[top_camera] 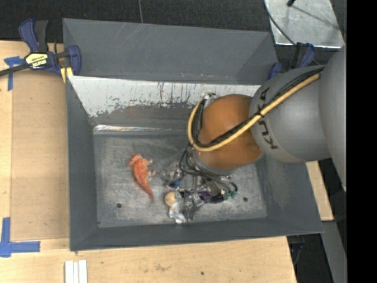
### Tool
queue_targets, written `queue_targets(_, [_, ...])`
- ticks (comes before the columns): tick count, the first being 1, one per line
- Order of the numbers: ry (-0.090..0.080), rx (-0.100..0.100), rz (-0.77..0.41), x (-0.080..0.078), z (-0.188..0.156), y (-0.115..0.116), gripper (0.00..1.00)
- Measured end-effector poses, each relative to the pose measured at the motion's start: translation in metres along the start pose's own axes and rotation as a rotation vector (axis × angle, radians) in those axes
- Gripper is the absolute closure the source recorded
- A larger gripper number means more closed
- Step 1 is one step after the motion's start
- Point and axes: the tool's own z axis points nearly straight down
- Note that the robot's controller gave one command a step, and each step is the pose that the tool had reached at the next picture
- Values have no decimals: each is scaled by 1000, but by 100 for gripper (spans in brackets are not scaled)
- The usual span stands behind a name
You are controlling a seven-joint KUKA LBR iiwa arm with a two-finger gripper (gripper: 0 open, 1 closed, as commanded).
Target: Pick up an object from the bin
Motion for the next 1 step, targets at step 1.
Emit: queue_targets(1, [-21,0,14,25,-20,-8,100])
